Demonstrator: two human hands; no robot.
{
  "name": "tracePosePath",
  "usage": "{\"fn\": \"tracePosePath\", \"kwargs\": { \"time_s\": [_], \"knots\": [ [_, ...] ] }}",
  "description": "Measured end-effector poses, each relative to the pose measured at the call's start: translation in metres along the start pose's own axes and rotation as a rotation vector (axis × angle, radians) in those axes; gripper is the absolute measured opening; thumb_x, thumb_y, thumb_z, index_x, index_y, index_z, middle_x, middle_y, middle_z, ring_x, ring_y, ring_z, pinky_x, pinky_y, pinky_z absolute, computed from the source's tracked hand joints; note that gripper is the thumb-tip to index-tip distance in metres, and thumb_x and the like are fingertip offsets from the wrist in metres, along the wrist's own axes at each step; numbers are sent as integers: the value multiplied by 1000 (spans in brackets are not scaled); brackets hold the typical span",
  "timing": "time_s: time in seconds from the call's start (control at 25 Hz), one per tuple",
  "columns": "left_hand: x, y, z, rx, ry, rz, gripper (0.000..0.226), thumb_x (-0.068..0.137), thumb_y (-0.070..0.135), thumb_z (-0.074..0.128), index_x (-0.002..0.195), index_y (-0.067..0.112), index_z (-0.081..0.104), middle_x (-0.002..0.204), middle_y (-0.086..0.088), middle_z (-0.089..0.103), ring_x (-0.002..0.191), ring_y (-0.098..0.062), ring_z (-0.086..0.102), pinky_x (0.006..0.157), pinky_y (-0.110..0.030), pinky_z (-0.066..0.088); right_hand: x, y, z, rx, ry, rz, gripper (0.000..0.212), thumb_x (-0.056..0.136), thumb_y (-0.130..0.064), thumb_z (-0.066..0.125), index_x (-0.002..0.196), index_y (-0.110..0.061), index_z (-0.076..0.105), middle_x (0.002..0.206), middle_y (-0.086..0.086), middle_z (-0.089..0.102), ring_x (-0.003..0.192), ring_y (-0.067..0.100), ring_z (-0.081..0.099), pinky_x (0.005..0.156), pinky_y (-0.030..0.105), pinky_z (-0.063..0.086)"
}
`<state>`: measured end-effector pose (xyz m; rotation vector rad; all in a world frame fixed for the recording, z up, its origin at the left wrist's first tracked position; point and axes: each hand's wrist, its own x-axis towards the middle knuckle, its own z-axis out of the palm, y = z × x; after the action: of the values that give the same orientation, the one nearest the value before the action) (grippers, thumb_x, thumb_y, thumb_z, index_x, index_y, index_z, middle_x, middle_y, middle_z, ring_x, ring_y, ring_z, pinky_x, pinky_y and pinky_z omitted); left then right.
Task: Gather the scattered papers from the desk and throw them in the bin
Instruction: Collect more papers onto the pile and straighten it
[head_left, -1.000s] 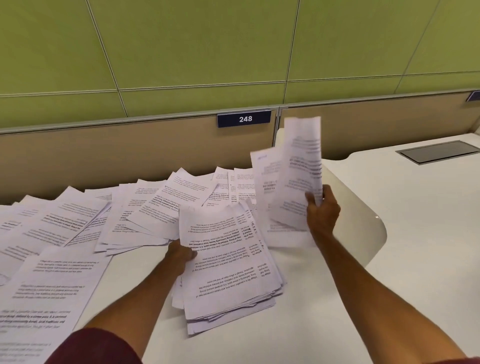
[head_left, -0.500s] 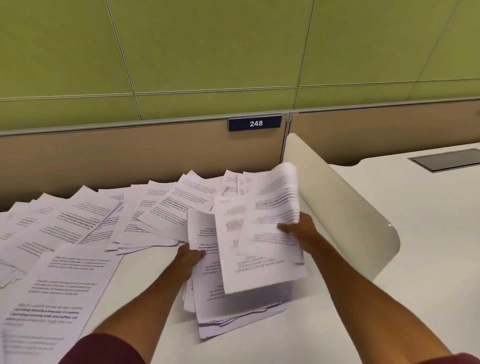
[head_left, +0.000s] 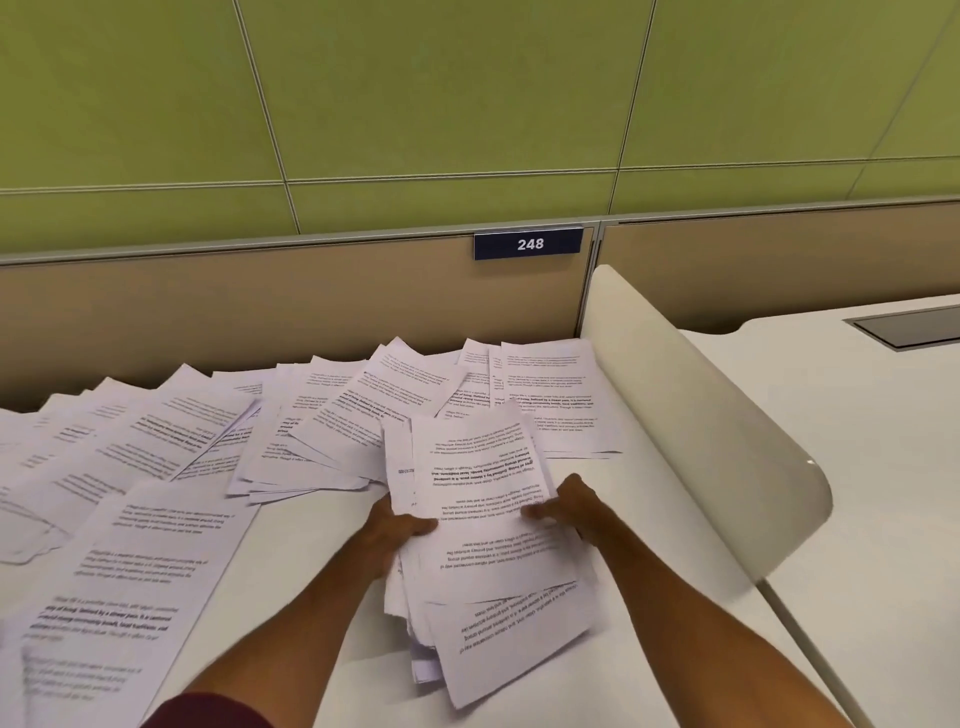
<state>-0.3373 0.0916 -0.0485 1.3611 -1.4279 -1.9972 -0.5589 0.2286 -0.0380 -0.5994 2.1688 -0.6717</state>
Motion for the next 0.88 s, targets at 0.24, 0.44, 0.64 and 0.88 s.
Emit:
{"fn": "tracePosePath", "kwargs": {
  "time_s": [0.24,0.44,0.64,0.88],
  "knots": [
    [-14,35,-3,-53,-55,290,59,73,5,79,127,8,53,123,-12,65,107,-32,65,90,-51,53,-6,-16,-31,490,-225,-337,55,69,-14,85,119,-3,64,113,12,72,104,32,69,81,38,58],
    [-17,115,10,-11,52,561,36,78,12,75,111,16,62,107,-2,69,96,-19,68,83,-39,56,-22,-83,-62,656,99,-623,37,77,-2,77,112,-2,66,107,10,73,93,27,72,75,35,60],
    [-22,143,16,22,220,664,36,70,19,83,100,14,63,93,1,69,82,-16,67,67,-23,56,-21,-103,-58,736,235,-703,30,78,-2,76,104,-11,65,100,0,71,80,7,71,67,23,59],
    [-12,112,21,77,320,442,73,70,34,82,127,15,40,119,-5,55,101,-20,54,79,-31,46,0,-78,-30,507,193,-663,66,72,-30,83,129,-18,53,121,4,67,108,24,66,86,45,58]
  ]
}}
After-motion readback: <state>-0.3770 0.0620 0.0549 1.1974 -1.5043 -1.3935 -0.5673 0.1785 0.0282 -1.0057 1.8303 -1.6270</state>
